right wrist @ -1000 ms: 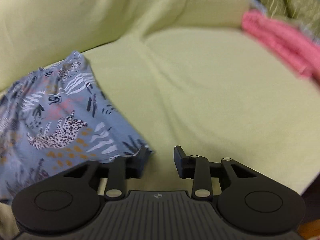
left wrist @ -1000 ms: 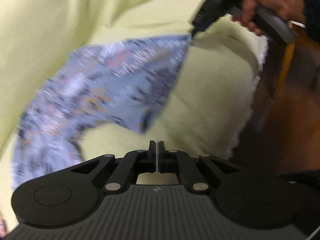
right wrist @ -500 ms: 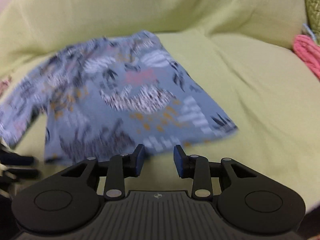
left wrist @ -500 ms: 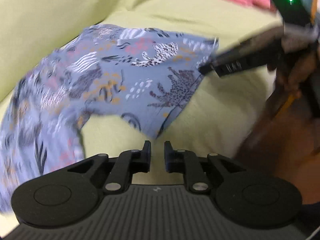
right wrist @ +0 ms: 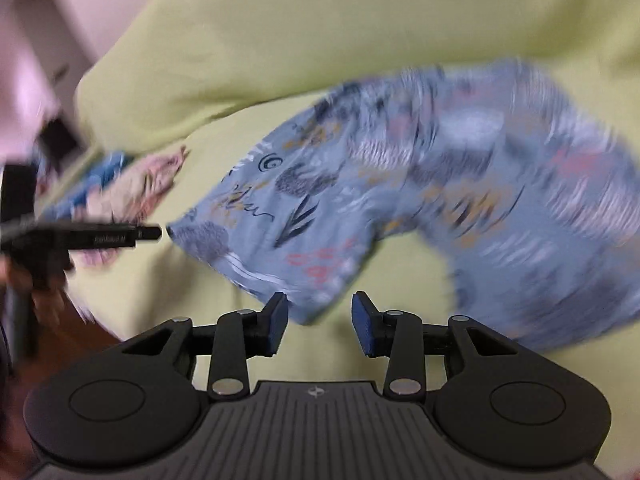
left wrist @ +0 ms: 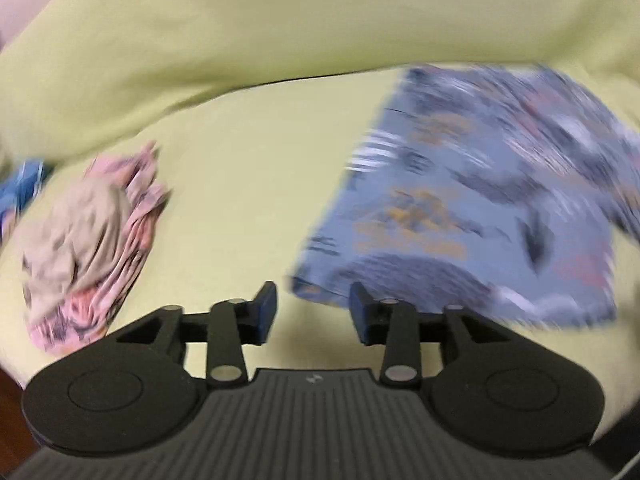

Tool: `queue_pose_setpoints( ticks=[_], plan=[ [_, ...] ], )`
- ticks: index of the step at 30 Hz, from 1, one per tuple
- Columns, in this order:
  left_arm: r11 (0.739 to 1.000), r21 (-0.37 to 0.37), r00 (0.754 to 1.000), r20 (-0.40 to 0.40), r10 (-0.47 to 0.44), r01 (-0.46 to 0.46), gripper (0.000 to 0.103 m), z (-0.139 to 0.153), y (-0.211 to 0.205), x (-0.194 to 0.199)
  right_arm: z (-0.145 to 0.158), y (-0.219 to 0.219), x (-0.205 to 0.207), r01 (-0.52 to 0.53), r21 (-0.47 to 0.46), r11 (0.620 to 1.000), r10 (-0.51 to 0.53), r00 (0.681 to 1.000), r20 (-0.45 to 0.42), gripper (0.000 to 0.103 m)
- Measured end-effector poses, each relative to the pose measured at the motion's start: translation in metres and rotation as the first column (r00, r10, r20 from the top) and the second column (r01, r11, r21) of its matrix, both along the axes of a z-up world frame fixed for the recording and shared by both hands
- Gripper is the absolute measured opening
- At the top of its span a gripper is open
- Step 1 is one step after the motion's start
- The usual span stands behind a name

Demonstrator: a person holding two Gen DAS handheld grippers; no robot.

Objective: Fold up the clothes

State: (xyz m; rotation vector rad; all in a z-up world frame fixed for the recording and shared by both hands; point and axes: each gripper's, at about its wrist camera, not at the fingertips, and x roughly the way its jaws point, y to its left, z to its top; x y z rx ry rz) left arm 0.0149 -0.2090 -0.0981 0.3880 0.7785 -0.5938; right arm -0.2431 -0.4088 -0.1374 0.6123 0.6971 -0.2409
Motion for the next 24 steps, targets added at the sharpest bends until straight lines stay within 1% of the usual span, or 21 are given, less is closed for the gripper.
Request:
queue_pose_setpoints(
  ticks=[1, 3, 4, 5, 6, 7, 8, 9, 10, 13, 14, 17, 18, 19, 20, 21, 22, 24],
  plan=[
    [0.999, -0.040, 0.999, -0.043, 0.021, -0.023, 0.041, 0.000, 0.004, 0.012, -0.006, -0.001, 0.009, 0.037, 0.063, 0.997, -0.036, 0.999, -0.007, 0.044],
    [0.992, -0.115, 0.990, -0.130, 0.044, -0.059, 0.055, -0.003, 0.010, 0.034, -0.015, -0.005, 0.020, 0.110, 0.142, 0.984, -0.108, 0.994, -0.024, 0.046],
    [0.987, -0.141, 0.984, -0.170, 0.047, -0.072, 0.061, -0.007, 0.010, 0.044, -0.018, -0.004, 0.024, 0.121, 0.132, 0.984, -0.118, 0.992, -0.033, 0.046],
    [0.985, -0.147, 0.977, -0.205, 0.057, -0.088, 0.060, -0.014, 0.006, 0.052, -0.020, -0.004, 0.028, 0.133, 0.123, 0.984, -0.128, 0.991, -0.043, 0.045],
    [0.983, -0.152, 0.968, -0.241, 0.062, -0.101, 0.057, -0.022, 0.003, 0.060, -0.022, -0.003, 0.033, 0.142, 0.111, 0.984, -0.136, 0.989, -0.052, 0.045],
    [0.981, -0.160, 0.959, -0.277, 0.060, -0.107, 0.038, -0.028, 0.001, 0.066, -0.022, 0.000, 0.036, 0.131, 0.084, 0.988, -0.126, 0.990, -0.057, 0.032],
    [0.980, -0.167, 0.950, -0.308, 0.056, -0.112, 0.014, -0.033, 0.000, 0.069, -0.021, 0.002, 0.039, 0.121, 0.060, 0.991, -0.117, 0.991, -0.062, 0.002],
    [0.980, -0.164, 0.956, -0.287, 0.059, -0.110, 0.007, -0.037, -0.005, 0.067, -0.022, 0.002, 0.036, 0.118, 0.064, 0.991, -0.114, 0.991, -0.067, 0.000],
    [0.983, -0.167, 0.962, -0.270, 0.028, -0.076, 0.000, -0.036, -0.007, 0.063, -0.023, 0.001, 0.034, 0.116, 0.068, 0.991, -0.111, 0.991, -0.073, 0.000],
    [0.988, -0.154, 0.980, -0.195, -0.034, 0.004, 0.000, -0.029, -0.004, 0.046, -0.026, -0.001, 0.026, 0.108, 0.079, 0.991, -0.100, 0.991, -0.090, 0.000],
    [0.993, -0.116, 0.988, -0.145, -0.049, 0.033, 0.001, -0.029, -0.004, 0.039, -0.027, -0.002, 0.024, 0.105, 0.082, 0.991, -0.097, 0.991, -0.096, 0.000],
    [0.997, -0.023, 0.993, -0.085, -0.077, 0.075, 0.004, -0.041, -0.011, 0.029, -0.029, -0.005, 0.016, 0.097, 0.094, 0.991, -0.087, 0.990, -0.113, 0.000],
    [0.996, 0.026, 0.996, -0.038, -0.084, 0.085, 0.005, -0.042, -0.016, 0.021, -0.030, -0.005, 0.014, 0.095, 0.097, 0.991, -0.083, 0.990, -0.118, 0.000],
    [0.993, 0.078, 0.995, 0.012, -0.094, 0.093, 0.009, -0.042, -0.022, 0.013, -0.029, -0.006, 0.014, 0.090, 0.094, 0.992, -0.079, 0.990, -0.113, 0.000],
    [0.986, 0.137, 0.993, 0.065, -0.100, 0.090, 0.012, -0.041, -0.029, 0.004, -0.028, -0.006, 0.014, 0.084, 0.090, 0.992, -0.074, 0.991, -0.110, 0.007],
    [0.980, 0.182, 0.988, 0.115, -0.102, 0.080, 0.013, -0.038, -0.033, -0.005, -0.025, -0.005, 0.014, 0.073, 0.083, 0.994, -0.064, 0.991, -0.115, 0.012],
    [0.973, 0.221, 0.982, 0.159, -0.098, 0.061, 0.014, -0.036, -0.036, -0.013, -0.020, -0.002, 0.012, 0.061, 0.057, 0.997, -0.054, 0.991, -0.120, 0.023],
    [0.962, 0.271, 0.976, 0.206, -0.068, 0.010, 0.016, -0.030, -0.037, -0.025, -0.008, 0.003, 0.002, 0.043, -0.006, 0.999, -0.044, 0.992, -0.119, 0.034]
  ],
)
